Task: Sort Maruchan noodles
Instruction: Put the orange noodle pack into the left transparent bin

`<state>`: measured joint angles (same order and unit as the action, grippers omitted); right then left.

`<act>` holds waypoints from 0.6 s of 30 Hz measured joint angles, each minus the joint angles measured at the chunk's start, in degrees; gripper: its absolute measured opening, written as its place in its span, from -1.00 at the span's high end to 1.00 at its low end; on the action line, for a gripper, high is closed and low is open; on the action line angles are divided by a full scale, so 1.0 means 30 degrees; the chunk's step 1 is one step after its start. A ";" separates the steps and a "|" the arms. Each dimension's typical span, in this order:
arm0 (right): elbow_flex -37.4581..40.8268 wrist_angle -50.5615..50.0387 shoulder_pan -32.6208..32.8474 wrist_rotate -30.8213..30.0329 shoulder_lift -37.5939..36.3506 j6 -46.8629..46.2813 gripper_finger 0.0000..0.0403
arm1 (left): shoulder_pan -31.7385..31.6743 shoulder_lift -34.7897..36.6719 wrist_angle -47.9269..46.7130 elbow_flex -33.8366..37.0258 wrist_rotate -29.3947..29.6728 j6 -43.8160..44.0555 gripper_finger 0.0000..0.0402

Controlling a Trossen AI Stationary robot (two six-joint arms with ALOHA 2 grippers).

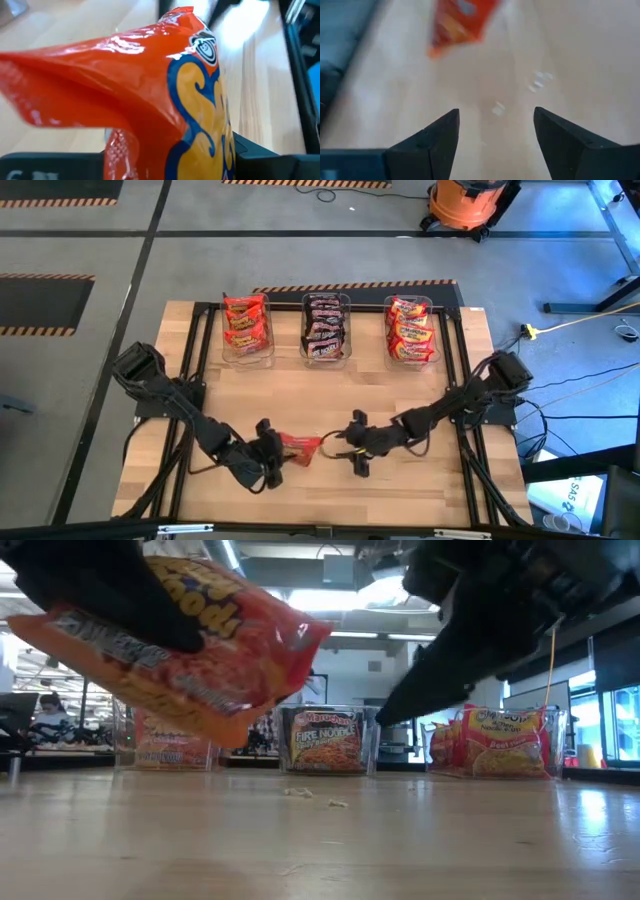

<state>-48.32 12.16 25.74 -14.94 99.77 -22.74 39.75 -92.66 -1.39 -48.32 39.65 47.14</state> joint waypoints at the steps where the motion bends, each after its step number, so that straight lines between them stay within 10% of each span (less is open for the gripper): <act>1: 0.0943 0.2135 0.0030 0.0038 -0.0002 -0.0365 -0.16 | 0.0000 0.0000 0.0968 0.0417 0.0323 -0.0178 0.37; 7: 0.4649 1.2479 0.0021 -0.0787 0.0262 -0.1473 -0.17 | -0.0262 0.0000 0.5993 0.2186 0.1425 -0.1866 0.37; 18: 0.2620 1.2775 -0.0598 -0.0518 0.1324 -0.0304 -0.81 | -0.1496 0.0000 0.7689 0.2216 0.1635 -0.4388 0.37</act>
<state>-40.46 50.49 23.95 -16.49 103.74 -23.65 35.26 -92.66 21.68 -41.67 44.55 33.98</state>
